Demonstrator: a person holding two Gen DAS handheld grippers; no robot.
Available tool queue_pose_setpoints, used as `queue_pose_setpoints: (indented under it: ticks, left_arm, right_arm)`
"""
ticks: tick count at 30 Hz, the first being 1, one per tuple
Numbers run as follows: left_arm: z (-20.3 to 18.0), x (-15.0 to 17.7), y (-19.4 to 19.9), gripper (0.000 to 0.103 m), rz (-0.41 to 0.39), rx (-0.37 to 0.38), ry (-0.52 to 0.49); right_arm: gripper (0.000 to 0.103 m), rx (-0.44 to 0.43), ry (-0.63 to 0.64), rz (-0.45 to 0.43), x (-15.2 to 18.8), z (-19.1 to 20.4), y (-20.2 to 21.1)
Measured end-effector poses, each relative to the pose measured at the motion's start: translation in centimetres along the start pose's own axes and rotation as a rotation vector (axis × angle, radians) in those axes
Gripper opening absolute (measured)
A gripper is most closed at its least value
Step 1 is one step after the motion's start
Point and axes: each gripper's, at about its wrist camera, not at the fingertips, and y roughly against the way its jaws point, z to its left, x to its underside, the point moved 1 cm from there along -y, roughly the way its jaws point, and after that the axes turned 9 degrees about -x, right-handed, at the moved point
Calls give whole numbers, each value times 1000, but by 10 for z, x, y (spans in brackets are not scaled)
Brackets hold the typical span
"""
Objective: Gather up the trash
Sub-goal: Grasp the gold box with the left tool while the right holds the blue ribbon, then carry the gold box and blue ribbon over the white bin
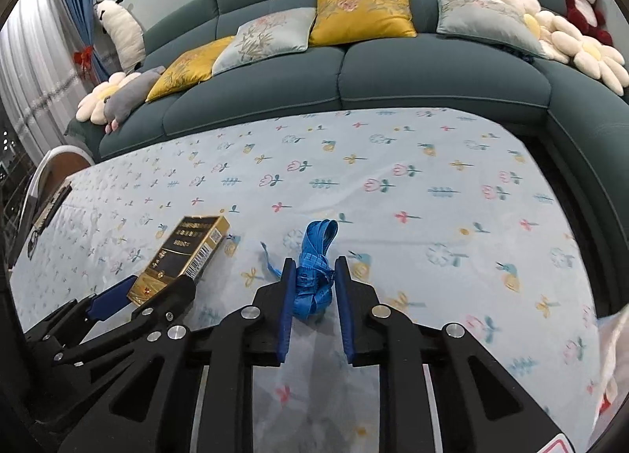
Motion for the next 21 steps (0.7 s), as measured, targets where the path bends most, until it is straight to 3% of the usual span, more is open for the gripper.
queue_pose_setpoints:
  ticks: [9,21]
  left_arm:
    - [-45,15,48,59,-20,62,-59]
    - [-137,47,121,55,-74,180,-191]
  right_arm:
    - [18,32,-44,-88,15,-19,75]
    - [18,124,-164,-218,48,-87,191]
